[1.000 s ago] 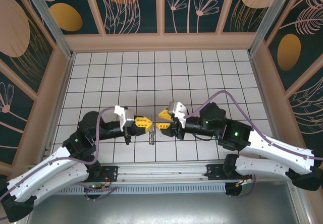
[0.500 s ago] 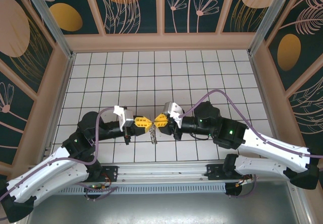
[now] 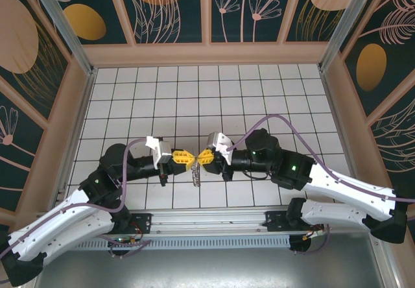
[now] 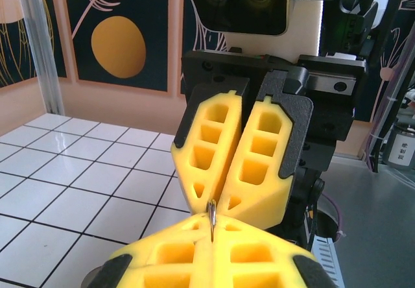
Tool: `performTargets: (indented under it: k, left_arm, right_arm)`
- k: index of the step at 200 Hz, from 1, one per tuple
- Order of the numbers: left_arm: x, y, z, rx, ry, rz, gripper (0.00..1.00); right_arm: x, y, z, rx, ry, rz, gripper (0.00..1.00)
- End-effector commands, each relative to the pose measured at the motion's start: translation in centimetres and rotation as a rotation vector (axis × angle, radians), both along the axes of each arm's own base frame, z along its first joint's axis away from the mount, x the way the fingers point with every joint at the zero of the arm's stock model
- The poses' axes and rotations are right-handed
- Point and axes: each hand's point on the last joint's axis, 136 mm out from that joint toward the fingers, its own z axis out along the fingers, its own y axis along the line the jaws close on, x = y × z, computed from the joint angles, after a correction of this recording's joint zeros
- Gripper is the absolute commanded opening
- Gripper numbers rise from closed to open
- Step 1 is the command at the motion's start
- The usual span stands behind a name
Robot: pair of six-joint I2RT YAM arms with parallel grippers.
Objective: Put the keys on the keyring
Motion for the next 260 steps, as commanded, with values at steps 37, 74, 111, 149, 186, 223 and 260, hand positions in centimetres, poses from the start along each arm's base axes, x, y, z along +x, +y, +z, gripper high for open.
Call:
performTargets:
  k: [37,74,111,149,186,223,260]
  left_arm:
    - [-0.3,0.0,2.2,-0.052,-0.063,-0.016,0.00]
    - [-0.6,0.2,2.8,-0.067,-0.073,-0.021,0.00]
    - [-0.6,0.4,2.9,-0.069,-0.078,-0.014,0.00]
    - [-0.6,0.2,2.9,-0.064,-0.078,-0.016,0.00]
    - [-0.6,0.2,3.0,-0.071,-0.079,-0.019,0.00]
    - [-0.7,0.2,3.1,-0.078,-0.083,-0.025,0.00]
    - [-1.0,0.3,3.5,-0.103,-0.090,-0.038,0.00]
  right_arm:
    - [0.2,-0.5,0.9,0.018,-0.009,-0.003,0.00]
    - [0.3,-0.5,0.5,0.010,0.002,-0.001,0.00]
    - [0.3,-1.2,1.1,0.042,0.000,-0.006,0.01]
    - [0.2,-1.6,1.7,0.076,-0.004,0.003,0.00]
    - [0.4,-1.7,1.5,0.085,0.007,0.005,0.00]
    - [1.0,-1.4,0.7,0.065,0.028,-0.001,0.00]
    - [1.6,-1.1,0.2,0.051,0.053,-0.005,0.00]
